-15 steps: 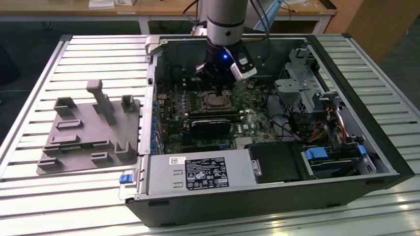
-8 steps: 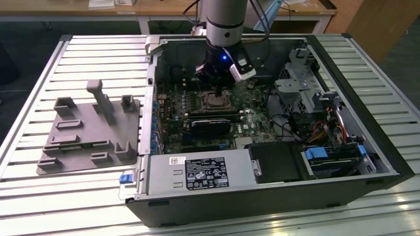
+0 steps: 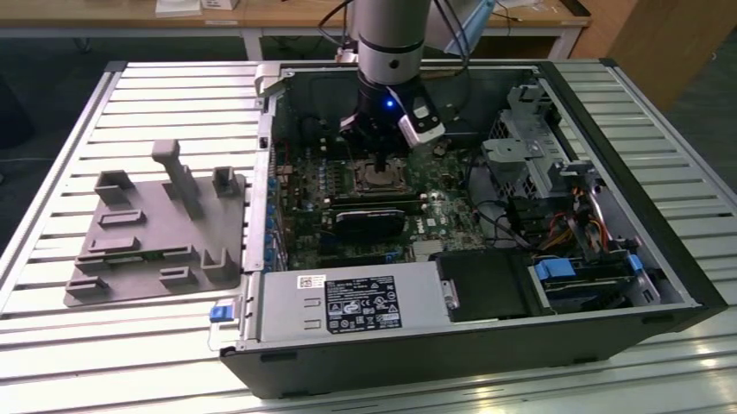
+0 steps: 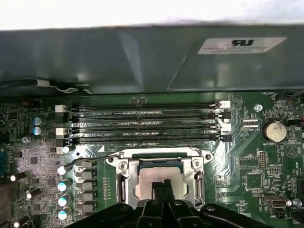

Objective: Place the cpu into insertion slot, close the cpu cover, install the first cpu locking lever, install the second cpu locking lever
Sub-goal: 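Close the cpu cover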

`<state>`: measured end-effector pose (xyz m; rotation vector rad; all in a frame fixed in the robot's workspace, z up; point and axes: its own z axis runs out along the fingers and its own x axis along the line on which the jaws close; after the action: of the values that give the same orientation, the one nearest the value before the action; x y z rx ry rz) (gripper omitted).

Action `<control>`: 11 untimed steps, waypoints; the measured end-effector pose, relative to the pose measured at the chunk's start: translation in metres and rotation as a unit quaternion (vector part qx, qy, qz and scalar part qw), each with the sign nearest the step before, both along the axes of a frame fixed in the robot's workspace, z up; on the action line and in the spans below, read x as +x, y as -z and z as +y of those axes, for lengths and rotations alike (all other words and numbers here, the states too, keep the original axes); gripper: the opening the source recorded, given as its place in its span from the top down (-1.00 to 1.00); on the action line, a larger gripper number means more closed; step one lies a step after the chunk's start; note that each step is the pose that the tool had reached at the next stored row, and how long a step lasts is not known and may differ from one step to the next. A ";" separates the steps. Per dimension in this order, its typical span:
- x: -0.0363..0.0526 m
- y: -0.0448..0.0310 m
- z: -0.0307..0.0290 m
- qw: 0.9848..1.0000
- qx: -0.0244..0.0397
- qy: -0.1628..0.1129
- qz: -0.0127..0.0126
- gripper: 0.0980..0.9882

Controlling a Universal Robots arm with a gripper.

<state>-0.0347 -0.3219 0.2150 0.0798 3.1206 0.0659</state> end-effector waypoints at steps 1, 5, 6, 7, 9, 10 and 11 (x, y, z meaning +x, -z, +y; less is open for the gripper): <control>-0.0002 0.0003 -0.0001 1.000 0.000 0.000 0.000 0.99; -0.0026 0.0011 -0.0001 1.000 0.000 0.001 0.000 0.99; -0.0030 0.0012 -0.0001 1.000 0.000 0.002 0.000 0.99; -0.0032 0.0014 -0.0002 1.000 0.000 0.002 0.000 0.99; -0.0035 0.0016 -0.0005 1.000 0.000 0.002 0.000 0.99; -0.0037 0.0016 -0.0005 1.000 0.000 0.002 0.000 0.99; -0.0037 0.0016 -0.0006 1.000 0.000 0.002 0.000 0.99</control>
<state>-0.0384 -0.3225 0.2134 0.0871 3.1205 0.0653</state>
